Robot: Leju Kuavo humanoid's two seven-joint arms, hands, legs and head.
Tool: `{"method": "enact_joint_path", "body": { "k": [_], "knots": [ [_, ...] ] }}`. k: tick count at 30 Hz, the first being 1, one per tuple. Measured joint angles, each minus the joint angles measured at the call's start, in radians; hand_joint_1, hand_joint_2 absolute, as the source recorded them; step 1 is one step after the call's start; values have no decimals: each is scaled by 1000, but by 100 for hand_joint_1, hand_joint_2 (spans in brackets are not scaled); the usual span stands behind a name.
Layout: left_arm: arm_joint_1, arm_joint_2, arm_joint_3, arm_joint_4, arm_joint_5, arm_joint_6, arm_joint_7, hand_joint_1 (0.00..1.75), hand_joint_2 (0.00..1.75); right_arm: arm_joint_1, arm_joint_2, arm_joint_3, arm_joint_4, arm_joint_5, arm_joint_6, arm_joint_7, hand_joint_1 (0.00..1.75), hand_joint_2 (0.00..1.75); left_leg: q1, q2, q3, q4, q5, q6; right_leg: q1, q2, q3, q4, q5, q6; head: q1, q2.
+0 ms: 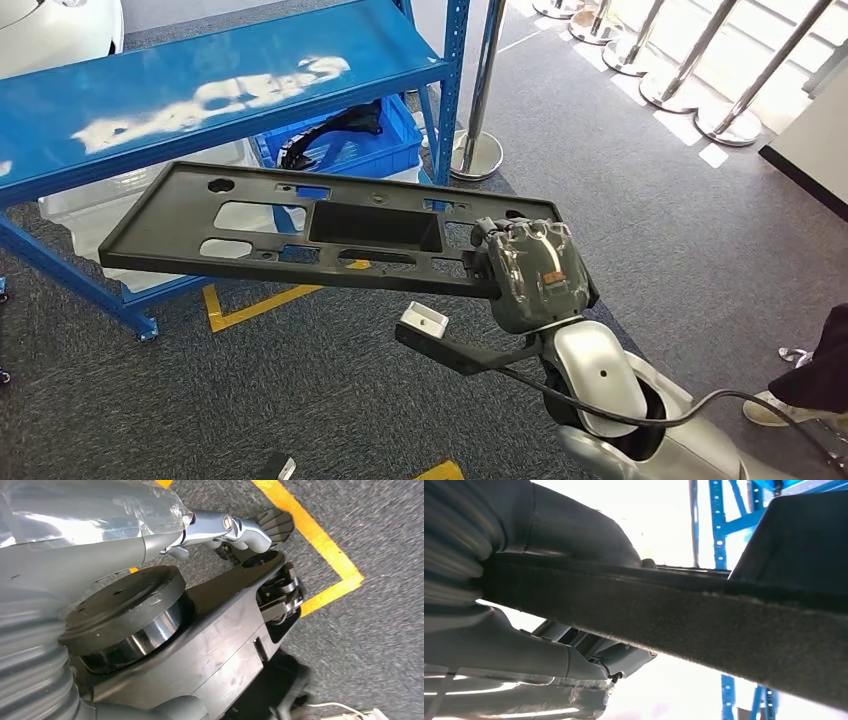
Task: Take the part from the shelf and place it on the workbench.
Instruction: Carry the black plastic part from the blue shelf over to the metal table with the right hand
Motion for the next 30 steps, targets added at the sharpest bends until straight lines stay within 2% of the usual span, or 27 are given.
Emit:
{"method": "enact_joint_path", "body": {
  "k": [1,2,3,4,5,6,7,9,10,11,12,13,14,15,16,17,18,20,21,23,25,26,27,28,30],
  "knots": [
    [0,0,0,0,0,0,0,0,175,-3,0,0,0,0,0,0,175,175,-1,4,-6,0,11,-6,3,-9,46,-70,-19,-6,2,0],
    [0,0,0,0,0,0,-1,0,175,-6,0,0,0,-1,0,0,175,175,-1,9,-9,-3,22,-13,8,-14,75,-122,-39,-13,4,0],
    [0,0,1,0,0,0,-1,0,175,-8,0,0,-1,-3,0,0,175,175,-1,13,-12,-6,34,-19,13,-12,85,-151,-49,-19,5,0],
    [1,0,1,0,-1,-1,-2,0,175,-9,0,0,-1,-4,-1,0,175,175,0,15,-16,-9,42,-26,12,-8,80,-158,-46,-29,4,0],
    [2,0,1,0,-1,-1,-2,0,175,-9,1,0,0,-7,-1,0,175,175,0,10,-23,-4,35,-33,11,-4,70,-162,-37,-38,2,0],
    [4,0,1,0,-2,-1,-3,0,175,-9,1,0,0,-9,-1,0,175,175,1,0,-33,14,7,-38,10,0,59,-166,-27,-49,-1,0],
    [6,0,1,0,-5,3,-9,0,175,-10,1,1,0,-10,-1,0,175,175,1,-13,-47,52,-40,-40,9,3,45,-168,-15,-60,-8,0],
    [7,0,1,0,-11,17,-22,0,175,-10,1,1,0,-10,-2,0,175,175,-2,-35,-73,171,-142,-38,16,13,15,-167,8,-73,-25,0],
    [7,0,1,0,-15,25,-27,0,175,-10,2,1,0,-11,-1,0,175,175,-4,-40,-81,233,-161,-36,20,19,-2,-167,20,-76,-33,0],
    [7,0,1,0,-18,31,-29,0,175,-10,2,2,0,-11,-1,0,175,175,-7,-43,-81,278,-149,-34,24,26,-18,-166,34,-77,-38,0],
    [6,0,1,1,-21,35,-29,0,175,-10,2,2,0,-11,-1,0,175,175,-10,-44,-71,298,-114,-29,27,32,-35,-165,47,-78,-43,0],
    [6,1,1,1,-23,39,-29,0,175,-10,2,2,0,-12,-1,0,175,175,-12,-47,-46,287,-74,-23,30,39,-52,-163,59,-77,-47,0],
    [5,1,2,1,-25,41,-29,0,175,-10,2,2,0,-12,-1,0,175,175,-16,-57,-4,242,-53,-14,31,45,-66,-160,71,-75,-51,0],
    [4,2,2,1,-27,44,-30,0,175,-10,2,2,-1,-11,-1,0,175,175,-20,-69,51,171,-60,-4,33,51,-79,-156,80,-73,-54,0],
    [3,3,2,1,-29,45,-30,0,175,-10,2,2,-1,-11,0,0,175,175,-22,-80,106,92,-86,2,35,56,-87,-151,88,-69,-56,0],
    [1,4,2,1,-31,47,-31,0,175,-10,3,2,-1,-10,0,0,175,175,-25,-88,147,27,-115,6,35,60,-93,-148,96,-65,-55,0],
    [0,5,2,1,-33,48,-31,0,175,-11,3,1,-2,-9,1,0,175,175,-26,-87,169,-13,-134,8,35,64,-95,-147,103,-60,-55,0],
    [-1,4,2,1,-34,49,-32,0,175,-11,4,1,-2,-8,1,0,175,175,-23,-75,172,-33,-129,13,33,70,-99,-147,113,-48,-55,0],
    [-1,3,2,1,-34,50,-32,0,175,-11,4,1,-2,-7,1,0,175,175,-20,-69,168,-36,-121,18,32,66,-107,-134,101,-41,-54,0],
    [0,3,2,2,-36,51,-32,0,175,-12,4,1,-2,-5,2,0,175,175,-16,-53,153,-40,-104,25,25,47,-143,-48,36,-28,-46,0],
    [3,3,2,2,-41,53,-32,0,175,-9,4,1,-2,-3,3,0,175,175,-14,-39,135,-37,-92,26,14,31,-187,79,-35,-13,-35,0],
    [4,3,2,2,-43,53,-32,0,175,-7,5,1,-2,-2,3,0,175,175,-13,-32,126,-35,-88,23,8,26,-192,114,-49,-6,-33,0],
    [5,3,2,2,-45,54,-32,0,175,-6,5,1,-2,-2,3,0,175,175,-10,-25,119,-32,-84,20,3,22,-178,112,-44,-1,-30,0],
    [5,3,2,2,-46,54,-32,0,175,-5,5,1,-2,-1,3,0,175,175,-7,-19,113,-28,-82,16,-1,17,-145,73,-26,4,-28,0],
    [4,3,2,2,-50,56,-32,0,175,-6,6,1,-2,2,4,0,175,175,-5,-7,106,-20,-82,6,-3,-6,-56,-60,12,7,-18,0]
  ]
}}
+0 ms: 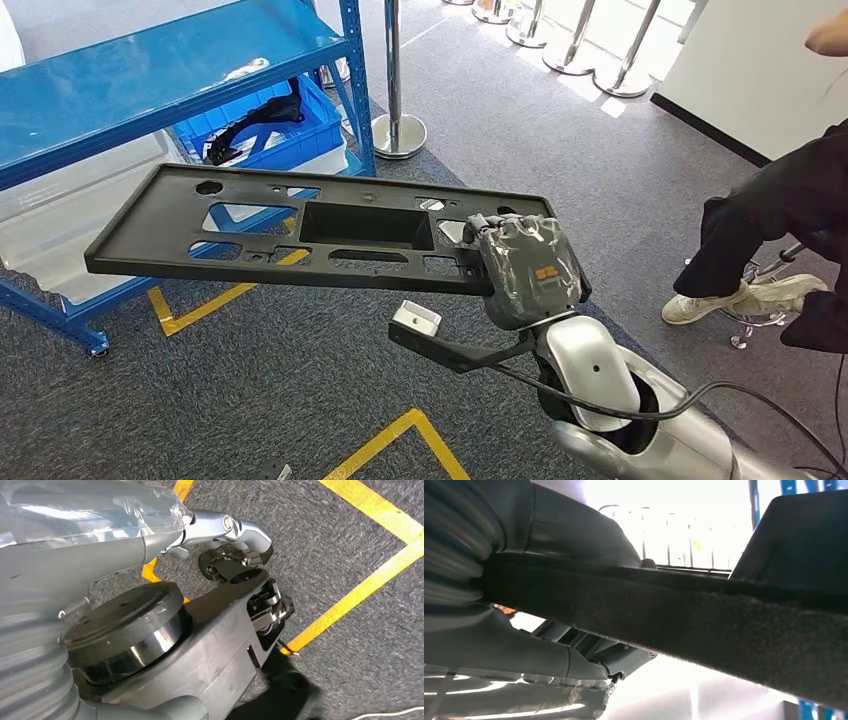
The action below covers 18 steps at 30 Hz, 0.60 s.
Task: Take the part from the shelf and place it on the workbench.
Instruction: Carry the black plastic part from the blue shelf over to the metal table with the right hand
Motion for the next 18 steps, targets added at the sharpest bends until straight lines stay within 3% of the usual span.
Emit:
{"method": "enact_joint_path", "body": {
  "k": [2,4,6,8,10,11,12,13,16,18],
  "knots": [
    [-1,0,0,0,-3,2,0,0,175,0,2,0,0,1,2,0,175,175,-2,9,-3,6,0,-14,6,-12,41,-75,10,-15,6,0],
    [-2,0,0,0,-4,3,0,0,175,0,4,0,0,2,3,0,175,175,-3,18,-4,5,3,-27,12,-1,35,-79,10,-38,0,0],
    [-4,0,0,0,-4,3,0,0,175,0,4,-1,0,3,4,0,175,175,1,9,-8,20,-11,-39,11,7,32,-83,16,-56,-7,0],
    [-4,0,0,0,-5,4,0,0,175,0,6,-1,0,3,4,0,175,175,3,-17,-40,103,-66,-43,11,14,31,-88,22,-71,-20,0],
    [0,0,0,0,-6,4,0,0,175,0,9,-1,0,3,4,0,175,175,1,-32,-97,233,-129,-41,17,25,27,-88,25,-79,-36,0],
    [1,0,0,0,-6,4,0,0,175,1,10,-1,0,3,5,0,175,175,-1,-35,-117,278,-141,-40,19,32,26,-87,26,-81,-41,0],
    [2,0,0,0,-8,4,0,0,175,2,10,0,0,3,5,0,175,175,-2,-36,-121,288,-134,-37,22,40,25,-87,26,-82,-43,0],
    [2,0,0,0,-9,4,0,0,175,2,11,0,0,3,6,0,175,175,-3,-38,-108,260,-108,-34,23,48,25,-86,27,-82,-45,0],
    [2,1,1,1,-12,4,0,0,175,2,12,0,0,3,6,0,175,175,-4,-68,-31,79,-17,-19,26,69,21,-79,28,-79,-53,0],
    [2,1,1,2,-13,4,1,0,175,2,12,-1,0,3,6,0,175,175,-6,-84,-15,24,-3,-14,26,81,12,-75,32,-70,-53,0]
  ]
}}
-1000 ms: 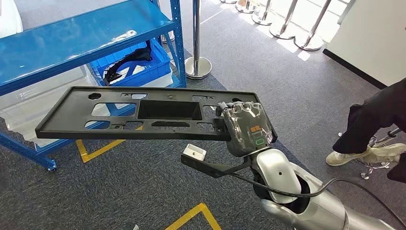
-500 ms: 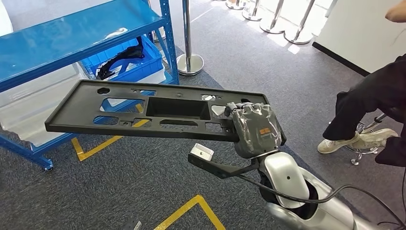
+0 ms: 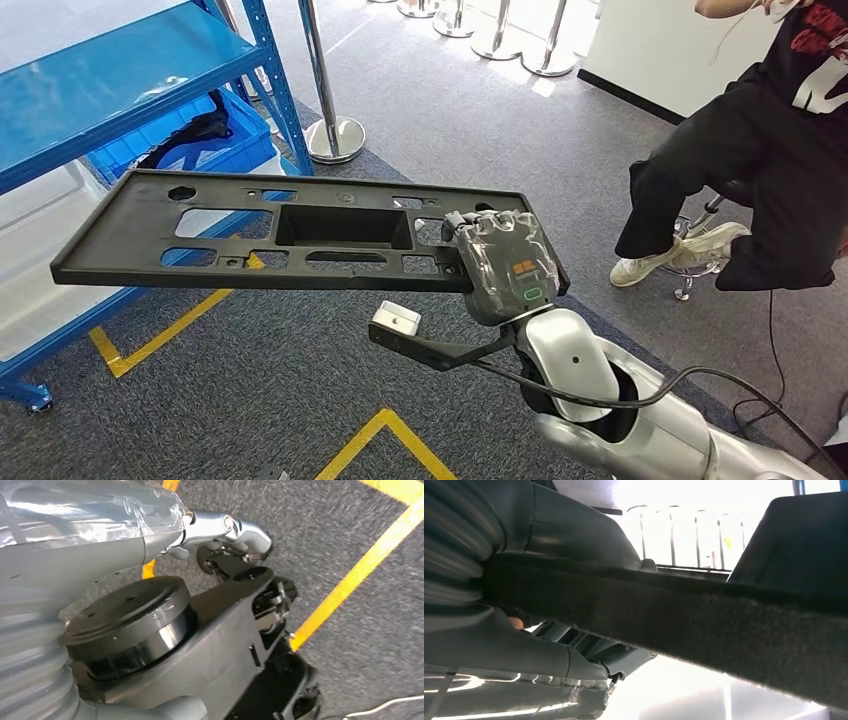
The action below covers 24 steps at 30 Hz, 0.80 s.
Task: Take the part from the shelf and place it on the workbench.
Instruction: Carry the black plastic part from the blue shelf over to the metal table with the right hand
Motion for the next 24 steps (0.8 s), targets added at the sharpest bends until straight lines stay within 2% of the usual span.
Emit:
{"method": "enact_joint_path", "body": {
  "k": [2,4,6,7,8,9,10,12,14,15,17,19,20,22,23,24],
  "knots": [
    [-1,-1,0,0,-1,1,1,0,175,0,0,-1,0,-1,0,0,175,175,1,10,-1,-9,5,5,-3,8,-7,0,4,12,2,0],
    [-2,-1,2,1,-2,1,1,0,175,-1,0,-2,0,-2,0,0,175,175,6,23,1,-20,14,14,-3,-8,-22,29,-17,23,9,0],
    [-1,-2,5,1,-4,1,2,0,175,-2,0,-3,0,-2,0,0,175,175,7,36,1,-25,18,19,-6,-36,-68,131,-74,33,22,0],
    [0,-2,6,1,-4,1,3,0,175,-1,0,-3,0,-2,0,0,175,175,7,43,0,-25,19,20,-9,-43,-97,195,-102,38,28,0],
    [1,-2,7,1,-5,1,4,0,175,0,0,-3,0,-3,0,0,175,175,8,50,-1,-24,19,21,-13,-47,-119,244,-117,41,32,0],
    [2,-2,7,1,-6,1,4,0,175,1,0,-3,0,-3,0,0,175,175,8,56,-1,-24,18,20,-16,-49,-126,263,-115,44,36,0],
    [2,-2,9,1,-8,1,5,0,175,1,0,-3,0,-3,0,0,175,175,9,62,0,-24,18,19,-19,-53,-115,242,-95,47,41,0],
    [1,-2,11,1,-15,3,13,0,175,1,0,-3,0,-5,0,0,175,175,10,72,2,-23,14,13,-22,-72,-50,117,-34,48,50,0],
    [1,-2,13,1,-25,7,29,0,175,0,1,-3,0,-12,-2,0,175,175,6,79,1,-19,11,3,-17,-90,-1,14,-4,41,59,0],
    [1,-2,13,1,-29,9,36,0,175,0,1,-2,0,-16,-3,0,175,175,4,83,1,-19,11,-3,-12,-93,5,-3,-6,35,59,0],
    [1,-2,13,1,-33,11,44,0,175,1,2,-1,0,-23,-4,0,175,175,4,92,2,-21,10,-15,-9,-81,2,-6,-5,20,52,0],
    [0,-2,13,1,-34,11,47,0,175,0,3,-1,0,-27,-4,0,175,175,7,84,-4,6,-13,-25,-11,-71,3,-12,0,4,44,0],
    [0,-2,13,1,-34,12,48,0,175,0,4,0,0,-28,-4,0,175,175,8,73,-20,48,-41,-27,-12,-67,5,-15,2,-3,37,0],
    [2,-2,13,1,-34,12,49,0,175,1,5,3,0,-29,-4,0,175,175,7,55,-76,174,-107,-28,-9,-58,5,-16,2,-12,22,0],
    [4,-2,13,1,-34,12,49,0,175,1,5,4,0,-30,-4,0,175,175,6,50,-103,231,-126,-27,-6,-51,5,-16,2,-14,16,0],
    [4,-2,13,1,-36,13,50,0,175,2,5,4,0,-29,-5,0,175,175,6,48,-118,260,-128,-27,-5,-44,5,-15,2,-15,12,0]
  ]
}}
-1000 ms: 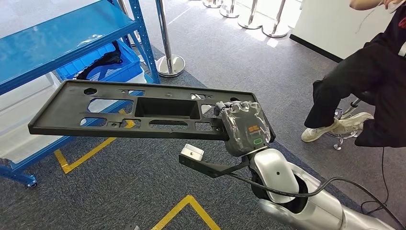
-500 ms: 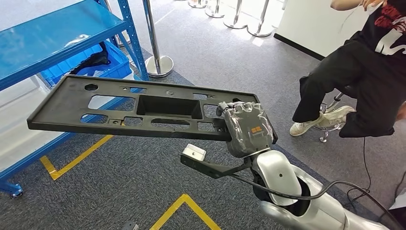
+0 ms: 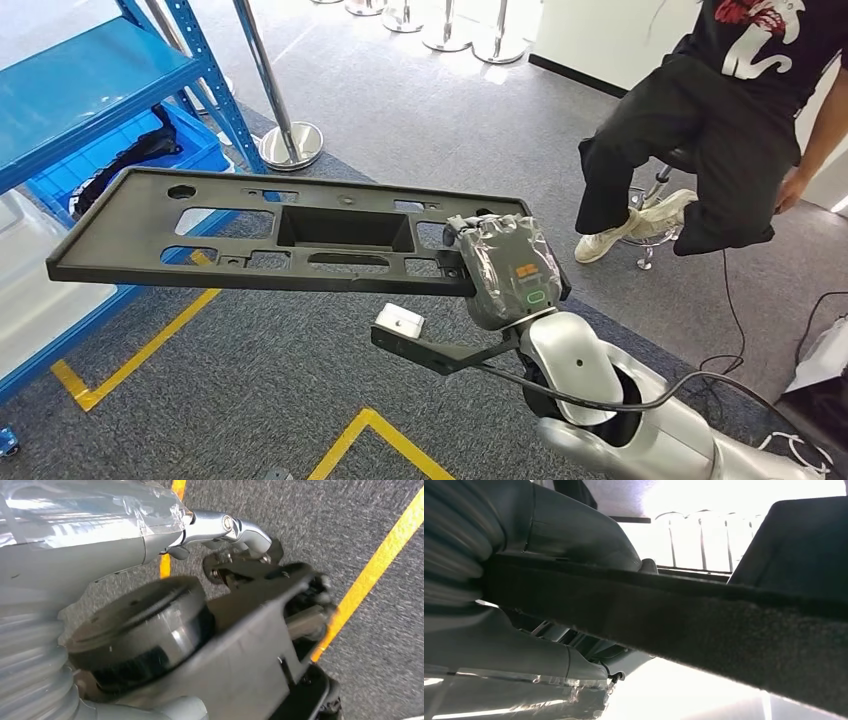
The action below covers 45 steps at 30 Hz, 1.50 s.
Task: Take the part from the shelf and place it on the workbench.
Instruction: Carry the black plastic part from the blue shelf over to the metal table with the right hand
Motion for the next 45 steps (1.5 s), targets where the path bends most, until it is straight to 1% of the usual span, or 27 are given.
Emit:
{"method": "enact_joint_path", "body": {
  "k": [1,2,4,6,8,10,12,14,15,16,17,19,21,24,25,27,29,30,31,32,34,36,37,39,41,43,45],
  "knots": [
    [0,0,0,0,-2,1,1,0,175,1,0,0,0,1,-1,0,175,175,-1,-1,2,-8,18,2,1,8,1,1,0,0,-3,0],
    [-1,0,0,0,-5,3,2,0,175,2,0,1,0,3,-2,0,175,175,-1,-4,22,-54,52,5,2,17,1,2,0,0,-6,0],
    [-3,0,0,0,-11,5,5,0,175,5,0,0,0,8,-2,0,175,175,-1,-24,76,-184,120,15,3,32,0,6,-1,2,-12,0],
    [-5,0,0,0,-16,6,7,0,175,10,0,-3,0,11,-1,0,175,175,-2,-43,101,-255,142,21,3,45,-7,11,0,10,-13,0],
    [-6,0,0,0,-22,7,9,0,175,16,0,-6,0,13,0,0,175,175,-4,-39,102,-268,142,26,0,56,-14,11,5,23,-9,0],
    [-8,-1,0,0,-26,6,10,0,175,20,-2,-10,-2,18,0,0,175,175,-1,-28,106,-277,149,36,-2,48,-20,24,-5,35,-5,0],
    [-10,-2,0,0,-29,5,11,0,175,23,-3,-17,-4,24,0,0,175,175,2,-15,108,-285,154,45,-4,20,-53,102,-52,45,7,0],
    [-8,-3,0,0,-33,4,12,0,175,29,-4,-24,-6,27,2,0,175,175,1,-3,108,-285,154,47,-7,1,-110,226,-108,53,20,0],
    [-7,-3,0,0,-35,3,12,0,175,33,-4,-27,-6,28,2,0,175,175,1,3,108,-285,154,47,-8,-3,-127,264,-117,55,24,0],
    [-6,-3,0,0,-37,3,12,0,175,37,-4,-30,-8,29,3,0,175,175,1,10,109,-285,153,47,-9,-6,-128,267,-107,57,28,0],
    [-7,-3,0,0,-39,2,12,0,175,40,-4,-33,-10,31,4,0,175,175,1,15,110,-285,153,45,-10,-10,-108,231,-82,57,33,0],
    [-8,-3,0,0,-43,2,12,0,175,43,-6,-40,-16,38,4,0,175,175,0,24,112,-284,150,40,-8,-30,-38,98,-25,54,42,0],
    [-10,-3,1,0,-49,0,12,0,175,47,-7,-49,-22,46,4,0,175,175,-4,30,113,-283,147,31,-2,-43,2,15,-5,43,47,0],
    [-13,-4,1,0,-56,-2,12,0,175,59,-8,-61,-33,52,5,0,175,175,-5,40,117,-281,143,14,2,-29,3,2,-5,24,40,0],
    [-14,-4,1,0,-58,-2,12,0,175,62,-8,-65,-37,53,5,0,175,175,-4,36,115,-269,131,9,1,-24,4,-1,-3,17,37,0],
    [-17,-4,1,0,-61,-3,12,0,175,67,-9,-71,-46,54,5,0,175,175,-1,19,87,-191,79,4,-2,-15,7,-6,0,4,25,0],
    [-15,-4,1,0,-64,-4,13,0,175,75,-9,-74,-50,54,4,0,175,175,-1,5,29,-61,18,3,1,-5,7,-6,0,-2,10,0],
    [-14,-4,1,0,-66,-4,14,0,175,80,-9,-74,-51,53,4,0,175,175,-2,2,8,-15,6,4,3,2,7,-5,0,-3,5,0],
    [-13,-4,1,0,-67,-5,15,0,175,84,-9,-76,-52,53,3,0,175,175,-2,0,0,-2,12,5,4,10,7,-4,-1,-3,2,0],
    [-12,-4,1,0,-69,-5,16,0,175,86,-9,-77,-53,54,2,0,175,175,-2,-1,9,-26,37,8,5,17,8,-2,-1,-3,-1,0],
    [-13,-4,1,0,-71,-5,17,0,175,89,-9,-81,-54,56,2,0,175,175,-2,-17,60,-147,106,17,6,32,7,2,-2,-1,-8,0],
    [-13,-4,1,0,-72,-5,17,0,175,93,-10,-85,-56,59,2,0,175,175,-3,-36,97,-247,143,24,7,44,2,7,-2,4,-11,0],
    [-13,-4,1,0,-73,-5,18,0,175,94,-10,-88,-57,60,2,0,175,175,-4,-40,102,-265,144,27,7,49,-1,8,-1,9,-10,0],
    [-15,-5,1,0,-75,-6,20,0,175,97,-11,-95,-60,61,2,0,175,175,-5,-32,105,-274,148,33,4,55,-4,8,0,21,-7,0],
    [-17,-6,1,0,-77,-6,21,0,175,100,-13,-101,-62,63,2,0,175,175,-1,-23,109,-285,155,43,3,39,-16,35,-20,33,-1,0],
    [-18,-7,2,0,-79,-7,23,0,175,102,-15,-105,-64,65,2,0,175,175,-1,-12,111,-290,158,50,-1,11,-61,133,-74,45,13,0],
    [-17,-7,2,0,-80,-8,25,0,175,104,-16,-108,-64,65,0,0,175,175,-2,-1,111,-290,158,52,-7,-1,-116,249,-119,54,24,0]
  ]
}}
